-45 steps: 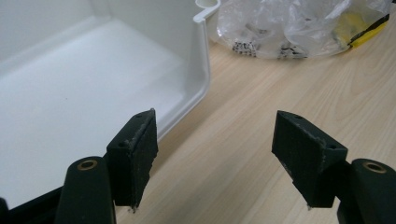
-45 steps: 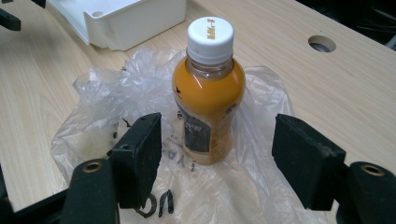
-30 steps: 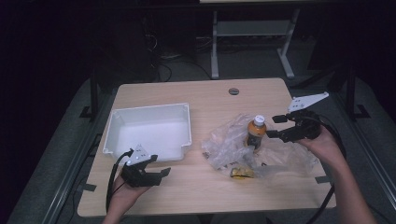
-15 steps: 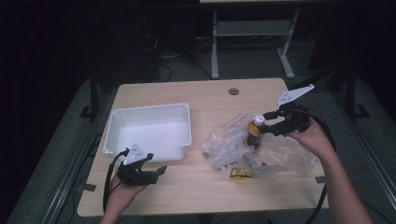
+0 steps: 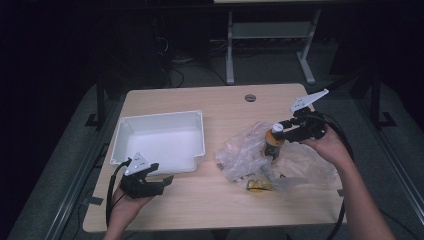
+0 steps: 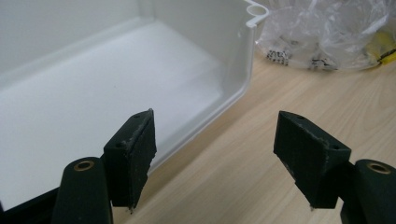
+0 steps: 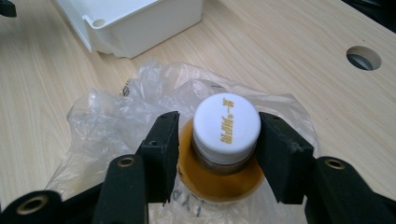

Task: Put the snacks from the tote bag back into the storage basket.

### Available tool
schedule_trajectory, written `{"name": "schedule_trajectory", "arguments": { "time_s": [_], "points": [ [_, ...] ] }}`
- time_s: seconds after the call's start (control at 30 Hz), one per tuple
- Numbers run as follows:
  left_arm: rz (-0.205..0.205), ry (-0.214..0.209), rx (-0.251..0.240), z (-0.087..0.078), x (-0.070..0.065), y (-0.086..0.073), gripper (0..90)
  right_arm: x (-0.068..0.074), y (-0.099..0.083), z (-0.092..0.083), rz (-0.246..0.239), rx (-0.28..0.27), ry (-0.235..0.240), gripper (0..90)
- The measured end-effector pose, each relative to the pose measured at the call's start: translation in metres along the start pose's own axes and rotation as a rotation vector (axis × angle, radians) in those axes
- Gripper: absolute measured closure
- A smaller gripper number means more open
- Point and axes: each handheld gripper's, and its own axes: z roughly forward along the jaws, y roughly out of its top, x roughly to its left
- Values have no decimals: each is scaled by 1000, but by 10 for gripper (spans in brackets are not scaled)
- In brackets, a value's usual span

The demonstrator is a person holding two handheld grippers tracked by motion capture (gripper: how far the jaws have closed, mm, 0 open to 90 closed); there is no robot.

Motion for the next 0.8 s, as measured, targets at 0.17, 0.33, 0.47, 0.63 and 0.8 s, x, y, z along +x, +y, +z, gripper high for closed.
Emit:
{"name": "schedule_trajectory", "arguments": {
  "time_s": [0.17,0.33,0.47,0.63,0.8],
  "points": [
    [-8,6,-5,-1,1,0,292,1,2,1,-6,11,-15,510],
    [-12,0,0,0,3,-1,292,4,5,1,-19,26,-43,560],
    [-22,3,-5,0,5,-1,292,4,4,1,-11,26,-48,570],
    [-19,11,3,-1,7,-2,292,3,5,1,-12,25,-45,568],
    [-41,16,-16,-3,8,-1,294,4,7,2,-12,29,-49,577]
  ]
}}
